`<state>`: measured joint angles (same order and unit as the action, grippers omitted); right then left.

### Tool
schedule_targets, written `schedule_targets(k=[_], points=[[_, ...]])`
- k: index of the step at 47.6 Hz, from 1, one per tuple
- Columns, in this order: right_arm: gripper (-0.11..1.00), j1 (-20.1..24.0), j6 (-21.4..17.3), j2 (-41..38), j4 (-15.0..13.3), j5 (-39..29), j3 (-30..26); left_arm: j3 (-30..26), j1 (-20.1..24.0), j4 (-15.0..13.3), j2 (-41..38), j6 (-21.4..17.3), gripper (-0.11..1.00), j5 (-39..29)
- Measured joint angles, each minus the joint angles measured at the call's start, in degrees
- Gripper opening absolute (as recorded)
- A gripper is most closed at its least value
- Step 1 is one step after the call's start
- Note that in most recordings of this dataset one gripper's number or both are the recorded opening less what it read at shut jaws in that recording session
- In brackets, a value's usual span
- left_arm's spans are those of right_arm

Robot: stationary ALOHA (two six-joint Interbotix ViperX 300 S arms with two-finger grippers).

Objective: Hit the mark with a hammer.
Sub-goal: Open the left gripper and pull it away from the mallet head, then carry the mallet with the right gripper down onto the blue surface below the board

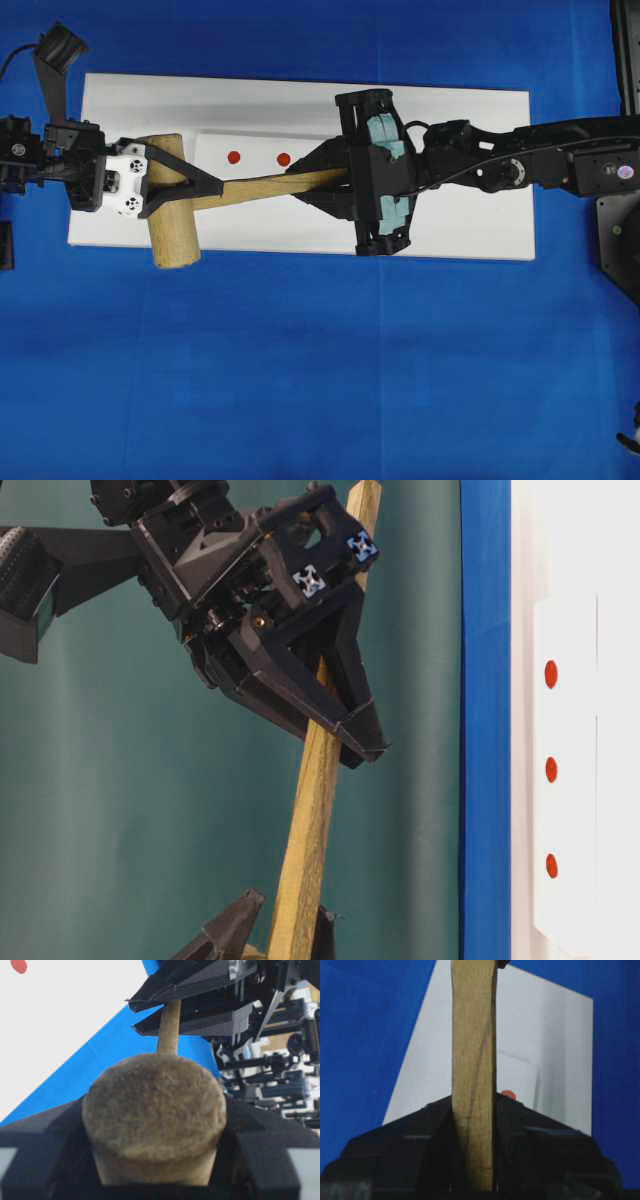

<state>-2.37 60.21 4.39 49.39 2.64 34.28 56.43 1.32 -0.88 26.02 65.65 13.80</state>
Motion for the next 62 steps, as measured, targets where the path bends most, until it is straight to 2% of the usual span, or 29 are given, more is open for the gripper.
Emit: schedule_targets(k=[1,6,10,17,27,38,50,57,62], points=[[0.07,0.0,-0.09,0.0,0.0,0.0,0.0,0.0,0.09,-0.09,0.09,0.0,0.47,0.0],[0.07,-0.26,-0.35,0.0,0.0,-0.09,0.0,0.0,0.7,0.0,0.7,-0.09,0.77,-0.7],[0.07,-0.26,-0.53,0.18,0.0,0.0,0.53,0.0,1.05,0.09,0.97,-0.44,0.9,-1.67],[0.07,-0.18,-0.53,1.41,0.62,0.0,2.11,0.0,1.05,0.09,1.14,-1.32,0.84,-2.37],[0.07,0.09,-0.53,5.71,2.37,0.0,6.5,0.7,0.7,0.18,2.9,-2.02,0.84,-2.72],[0.07,-0.35,-0.7,10.63,4.57,0.0,11.87,4.83,0.44,0.18,10.02,-3.52,0.84,-5.63],[0.07,-0.18,-0.7,12.92,5.63,0.0,13.1,7.65,0.18,0.18,19.34,-3.96,0.84,-15.12],[0.07,-0.26,-0.79,12.83,6.15,0.09,13.1,8.26,0.18,0.53,22.68,-4.57,0.84,-16.7],[0.06,-0.18,-0.79,12.57,8.35,0.0,13.01,8.44,0.18,0.62,23.82,-8.0,0.84,-16.96]])
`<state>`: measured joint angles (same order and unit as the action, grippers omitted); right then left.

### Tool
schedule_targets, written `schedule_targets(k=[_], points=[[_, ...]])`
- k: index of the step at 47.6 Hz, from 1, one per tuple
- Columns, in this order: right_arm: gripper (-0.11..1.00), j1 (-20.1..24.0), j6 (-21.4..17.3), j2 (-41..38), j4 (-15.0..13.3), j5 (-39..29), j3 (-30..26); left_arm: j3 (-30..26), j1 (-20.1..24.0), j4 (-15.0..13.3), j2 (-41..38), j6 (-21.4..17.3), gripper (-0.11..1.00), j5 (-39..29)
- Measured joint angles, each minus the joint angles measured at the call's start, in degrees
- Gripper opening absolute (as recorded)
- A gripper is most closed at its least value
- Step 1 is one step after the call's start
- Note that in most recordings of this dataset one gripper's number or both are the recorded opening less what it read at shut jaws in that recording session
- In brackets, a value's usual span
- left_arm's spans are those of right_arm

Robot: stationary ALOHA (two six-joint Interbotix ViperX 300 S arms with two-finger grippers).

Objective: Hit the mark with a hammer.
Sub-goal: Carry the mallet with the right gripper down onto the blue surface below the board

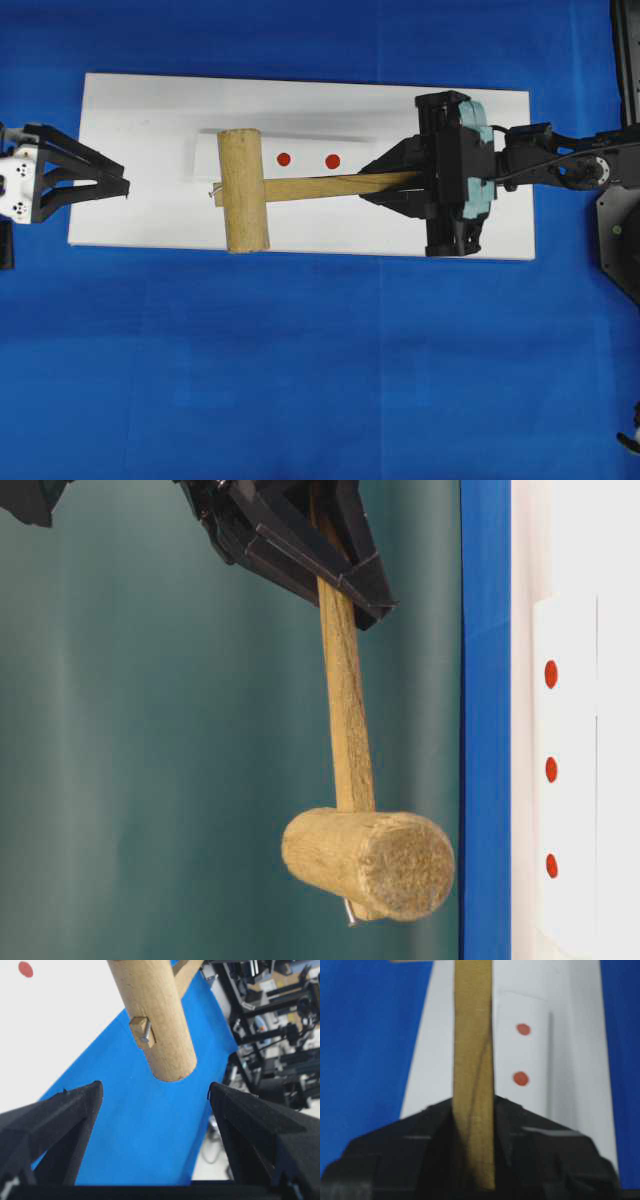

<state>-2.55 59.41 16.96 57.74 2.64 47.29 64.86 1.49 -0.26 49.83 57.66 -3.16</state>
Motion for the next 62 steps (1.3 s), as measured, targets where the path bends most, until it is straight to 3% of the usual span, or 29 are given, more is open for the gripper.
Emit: schedule_targets(k=[6,11,21,32,40,62], points=[[0.07,1.05,-0.09,-1.23,4.92,0.0,-0.7,0.0,0.0,0.09,0.09,-6.77,0.84,0.0],[0.06,3.25,-0.09,-2.2,8.44,0.0,-1.32,-0.09,0.0,0.09,-0.09,-15.73,0.83,0.0],[0.07,10.2,-0.09,-3.87,13.62,2.29,-2.37,0.18,0.26,0.09,-0.09,-35.24,0.82,0.0],[0.07,16.26,-0.09,-5.01,18.46,8.17,-2.64,0.79,1.67,0.09,0.26,-49.83,0.82,0.09],[0.07,19.16,-0.09,-6.42,20.74,10.72,-2.99,1.58,3.69,0.09,0.26,-53.53,0.82,0.18],[0.07,22.68,-0.09,-17.93,23.82,12.13,-8.35,2.02,4.13,0.09,0.35,-53.79,0.82,0.53]])
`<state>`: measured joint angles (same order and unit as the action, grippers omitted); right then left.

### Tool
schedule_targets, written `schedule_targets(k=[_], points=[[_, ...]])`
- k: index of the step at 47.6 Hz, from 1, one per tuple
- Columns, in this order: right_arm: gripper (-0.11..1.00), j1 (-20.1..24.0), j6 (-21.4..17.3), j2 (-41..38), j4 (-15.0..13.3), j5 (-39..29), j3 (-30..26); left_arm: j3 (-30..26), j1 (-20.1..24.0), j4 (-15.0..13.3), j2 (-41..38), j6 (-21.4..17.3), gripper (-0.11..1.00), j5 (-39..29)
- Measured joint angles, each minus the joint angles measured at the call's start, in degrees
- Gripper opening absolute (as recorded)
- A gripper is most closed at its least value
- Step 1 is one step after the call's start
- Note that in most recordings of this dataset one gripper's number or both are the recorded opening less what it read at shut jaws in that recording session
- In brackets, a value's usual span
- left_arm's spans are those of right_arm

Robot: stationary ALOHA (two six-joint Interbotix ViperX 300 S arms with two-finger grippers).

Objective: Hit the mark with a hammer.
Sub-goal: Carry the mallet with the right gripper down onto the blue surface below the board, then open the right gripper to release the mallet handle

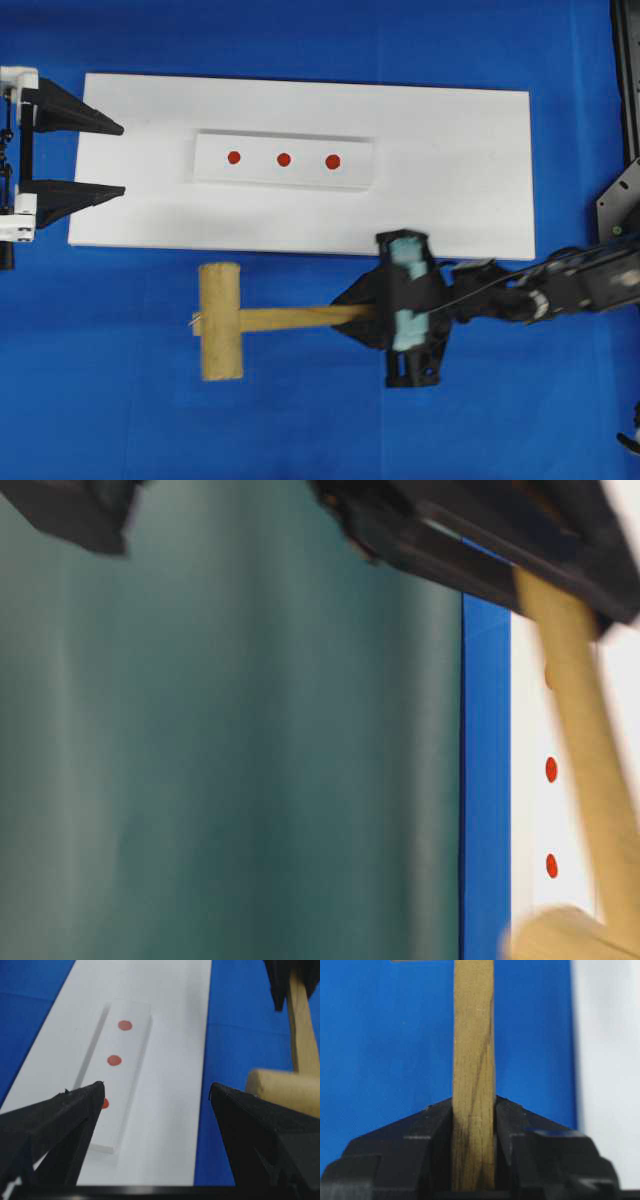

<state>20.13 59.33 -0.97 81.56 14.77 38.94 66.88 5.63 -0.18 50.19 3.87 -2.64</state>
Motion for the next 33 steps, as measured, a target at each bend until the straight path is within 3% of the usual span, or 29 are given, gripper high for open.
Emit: schedule_targets(k=[13,33], points=[[0.07,0.62,0.0,-8.7,1.23,1.32,-4.57,0.0,0.0,0.0,0.0,0.09,0.82,0.09],[0.07,1.05,-0.18,-11.95,2.81,1.49,-6.33,0.0,0.0,0.0,1.93,0.09,0.82,0.09]])
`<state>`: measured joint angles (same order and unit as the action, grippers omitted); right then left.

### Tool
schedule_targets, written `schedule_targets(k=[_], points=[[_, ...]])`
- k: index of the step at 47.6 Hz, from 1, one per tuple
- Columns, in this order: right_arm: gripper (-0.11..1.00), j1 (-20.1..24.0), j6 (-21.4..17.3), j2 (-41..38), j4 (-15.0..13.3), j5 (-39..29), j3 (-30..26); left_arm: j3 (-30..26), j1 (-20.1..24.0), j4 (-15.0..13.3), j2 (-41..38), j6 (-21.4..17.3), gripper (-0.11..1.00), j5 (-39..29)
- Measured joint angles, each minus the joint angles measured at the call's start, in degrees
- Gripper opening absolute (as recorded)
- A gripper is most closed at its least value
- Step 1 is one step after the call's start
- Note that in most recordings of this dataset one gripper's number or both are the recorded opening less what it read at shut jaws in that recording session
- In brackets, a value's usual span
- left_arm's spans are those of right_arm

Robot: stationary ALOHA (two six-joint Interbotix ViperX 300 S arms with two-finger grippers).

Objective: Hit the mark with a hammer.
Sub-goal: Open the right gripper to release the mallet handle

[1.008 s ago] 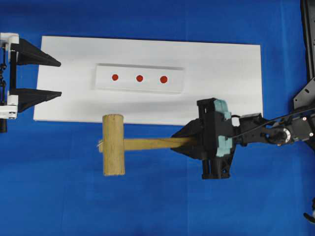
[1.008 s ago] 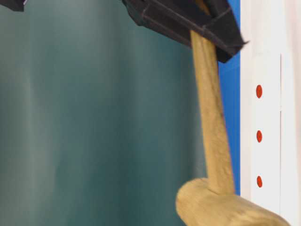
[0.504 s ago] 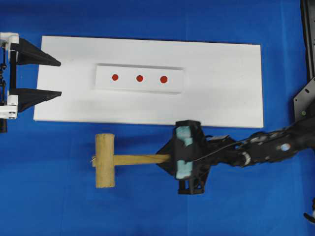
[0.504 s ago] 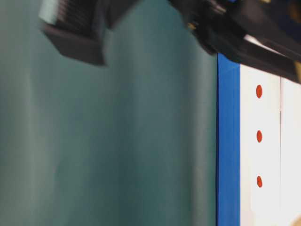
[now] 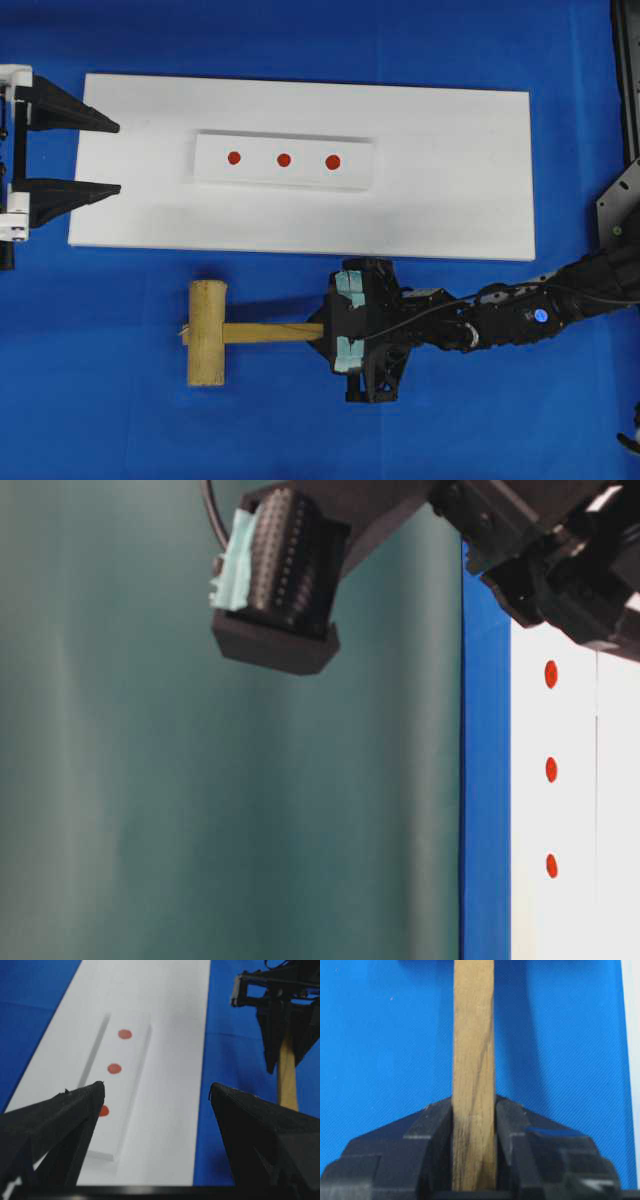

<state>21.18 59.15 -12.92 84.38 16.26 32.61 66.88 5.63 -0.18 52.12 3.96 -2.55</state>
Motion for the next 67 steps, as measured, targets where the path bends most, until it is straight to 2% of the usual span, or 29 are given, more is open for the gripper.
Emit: schedule_targets(k=[37,39,53,67], points=[[0.08,0.09,0.0,-2.99,0.0,-1.58,0.44,0.62,0.0,-0.09,1.49,0.0,0.82,0.0],[0.13,0.18,-0.09,-3.25,0.0,-1.58,0.44,0.62,0.0,-0.09,1.49,0.0,0.82,0.0],[0.85,-0.09,-0.09,-4.13,0.0,-1.23,0.35,0.62,0.0,-0.09,1.49,0.0,0.82,0.0],[0.83,0.0,0.7,-2.37,0.0,-1.76,0.53,0.62,0.0,-0.09,1.58,0.0,0.82,-0.09]])
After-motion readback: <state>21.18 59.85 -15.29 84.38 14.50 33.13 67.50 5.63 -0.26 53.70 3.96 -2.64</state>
